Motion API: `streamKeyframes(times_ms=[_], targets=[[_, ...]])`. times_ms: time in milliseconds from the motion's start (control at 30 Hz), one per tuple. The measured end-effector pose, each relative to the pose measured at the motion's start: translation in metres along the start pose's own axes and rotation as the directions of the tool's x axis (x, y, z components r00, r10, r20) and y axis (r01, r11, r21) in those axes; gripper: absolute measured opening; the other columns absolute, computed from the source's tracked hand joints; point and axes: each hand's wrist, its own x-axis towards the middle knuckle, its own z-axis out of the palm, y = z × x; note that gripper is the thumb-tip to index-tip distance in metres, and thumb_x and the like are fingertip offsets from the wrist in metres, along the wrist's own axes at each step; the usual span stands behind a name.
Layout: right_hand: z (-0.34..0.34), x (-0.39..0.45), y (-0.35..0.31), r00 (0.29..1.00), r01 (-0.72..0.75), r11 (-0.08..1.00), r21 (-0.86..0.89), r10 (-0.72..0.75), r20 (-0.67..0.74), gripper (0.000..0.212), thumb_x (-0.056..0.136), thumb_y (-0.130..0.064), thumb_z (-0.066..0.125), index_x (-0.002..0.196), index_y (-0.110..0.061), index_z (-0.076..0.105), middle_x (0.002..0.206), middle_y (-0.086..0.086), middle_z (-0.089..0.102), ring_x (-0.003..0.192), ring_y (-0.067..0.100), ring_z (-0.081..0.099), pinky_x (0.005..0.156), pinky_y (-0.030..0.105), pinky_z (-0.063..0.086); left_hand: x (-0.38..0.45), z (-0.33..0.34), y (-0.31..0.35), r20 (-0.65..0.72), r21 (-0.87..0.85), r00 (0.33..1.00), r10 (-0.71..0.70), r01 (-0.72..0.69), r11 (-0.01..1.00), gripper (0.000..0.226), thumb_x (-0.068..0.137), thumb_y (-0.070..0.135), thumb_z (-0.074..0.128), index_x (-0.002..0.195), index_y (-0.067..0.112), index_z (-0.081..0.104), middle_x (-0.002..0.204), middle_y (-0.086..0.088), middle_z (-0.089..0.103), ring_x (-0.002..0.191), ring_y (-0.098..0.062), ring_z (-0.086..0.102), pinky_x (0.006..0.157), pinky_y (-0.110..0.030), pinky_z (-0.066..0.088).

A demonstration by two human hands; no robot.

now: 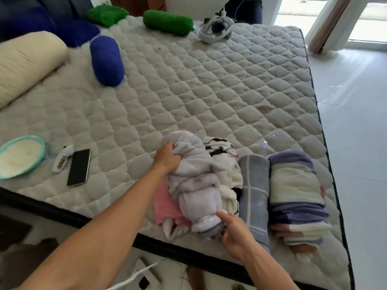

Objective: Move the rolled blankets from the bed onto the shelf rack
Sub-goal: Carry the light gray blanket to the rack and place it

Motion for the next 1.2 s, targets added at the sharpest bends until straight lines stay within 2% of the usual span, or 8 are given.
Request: streamKeyframes(times_ms=[133, 267, 500, 600, 733, 900, 1100, 1200], targets=[[-0.02, -0.003, -0.027, 0.997, 0.067, 0.995, -0.07, -0.065, 0.03, 0.023, 0.089, -0.019, 0.06, 0.103, -0.001, 0.063, 0.085, 0.017, 0.07, 0.061, 0.022, 0.061, 0.045, 0.025, 0.043, -0.035, -0.005, -0.003, -0.103, -0.131, 0.985, -0.136, 0.122, 0.984, 0.022, 0.087, 0.016, 0.055, 0.105, 0.005, 0.052, 0.114, -0.019, 0.061, 0.105, -0.035, 0.058, 0.076, -0.032, 0.04], [-0.032, -0.011, -0.047, 0.99, 0.078, 0.996, -0.044, -0.072, 0.119, 0.024, 0.084, -0.011, 0.063, 0.107, -0.001, 0.063, 0.106, 0.025, 0.066, 0.091, 0.036, 0.063, 0.068, 0.039, 0.054, -0.091, -0.011, -0.011, -0.222, -0.259, 0.927, -0.301, 0.242, 0.935, 0.03, 0.09, 0.016, 0.056, 0.117, 0.003, 0.05, 0.118, -0.014, 0.059, 0.102, -0.027, 0.055, 0.078, -0.027, 0.037], [-0.031, -0.039, -0.034, 0.958, 0.064, 0.979, -0.193, -0.006, 0.285, 0.027, 0.078, -0.005, 0.063, 0.105, -0.002, 0.062, 0.114, 0.025, 0.064, 0.107, 0.038, 0.061, 0.095, 0.048, 0.05, -0.22, -0.015, -0.041, -0.366, -0.506, 0.755, -0.544, 0.329, 0.797, 0.021, 0.089, 0.017, 0.058, 0.108, 0.011, 0.051, 0.105, -0.005, 0.055, 0.097, -0.022, 0.053, 0.079, -0.03, 0.042], [-0.015, -0.058, -0.008, 0.913, 0.115, 0.932, -0.344, 0.037, 0.406, 0.028, 0.082, -0.006, 0.058, 0.11, 0.002, 0.06, 0.102, 0.024, 0.063, 0.089, 0.032, 0.062, 0.078, 0.035, 0.053, -0.288, -0.024, -0.066, -0.429, -0.579, 0.651, -0.626, 0.334, 0.744, 0.024, 0.088, 0.016, 0.06, 0.111, 0.01, 0.053, 0.107, -0.005, 0.056, 0.099, -0.021, 0.053, 0.083, -0.032, 0.046], [0.011, -0.098, 0.041, 0.819, 0.231, 0.835, -0.499, 0.111, 0.563, 0.027, 0.085, -0.006, 0.057, 0.109, 0.008, 0.061, 0.094, 0.022, 0.065, 0.077, 0.029, 0.061, 0.063, 0.03, 0.051, -0.395, -0.031, -0.1, -0.508, -0.669, 0.461, -0.728, 0.321, 0.67, 0.014, 0.086, 0.012, 0.061, 0.094, 0.01, 0.05, 0.093, -0.003, 0.054, 0.087, -0.02, 0.052, 0.061, -0.025, 0.041], [0.02, -0.187, 0.115, 0.648, 0.385, 0.715, -0.584, 0.241, 0.722, 0.012, 0.089, -0.01, 0.059, 0.099, -0.005, 0.063, 0.092, 0.012, 0.068, 0.084, 0.025, 0.063, 0.07, 0.034, 0.053, -0.561, -0.013, -0.12, -0.509, -0.81, 0.168, -0.844, 0.239, 0.536, 0.014, 0.08, 0.014, 0.062, 0.084, 0.012, 0.048, 0.086, -0.008, 0.057, 0.079, -0.021, 0.055, 0.069, -0.04, 0.049], [-0.025, -0.313, 0.233, 0.424, 0.475, 0.643, -0.6, 0.431, 0.797, 0.009, 0.09, -0.004, 0.054, 0.096, 0.0, 0.058, 0.088, 0.015, 0.06, 0.08, 0.025, 0.056, 0.069, 0.036, 0.045, -0.772, 0.04, -0.102, -0.506, -0.862, -0.172, -0.845, 0.123, 0.491, 0.011, 0.085, 0.011, 0.058, 0.089, 0.011, 0.048, 0.089, -0.007, 0.054, 0.084, -0.018, 0.052, 0.073, -0.033, 0.044], [-0.057, -0.368, 0.29, 0.319, 0.483, 0.606, -0.632, 0.55, 0.772, 0.012, 0.09, -0.002, 0.053, 0.08, -0.007, 0.056, 0.077, 0.012, 0.056, 0.069, 0.02, 0.054, 0.06, 0.03, 0.042, -0.868, 0.068, -0.087, -0.485, -0.873, -0.325, -0.812, 0.122, 0.472, 0.012, 0.085, 0.011, 0.058, 0.091, 0.011, 0.048, 0.092, -0.007, 0.054, 0.088, -0.02, 0.053, 0.079, -0.037, 0.046]])
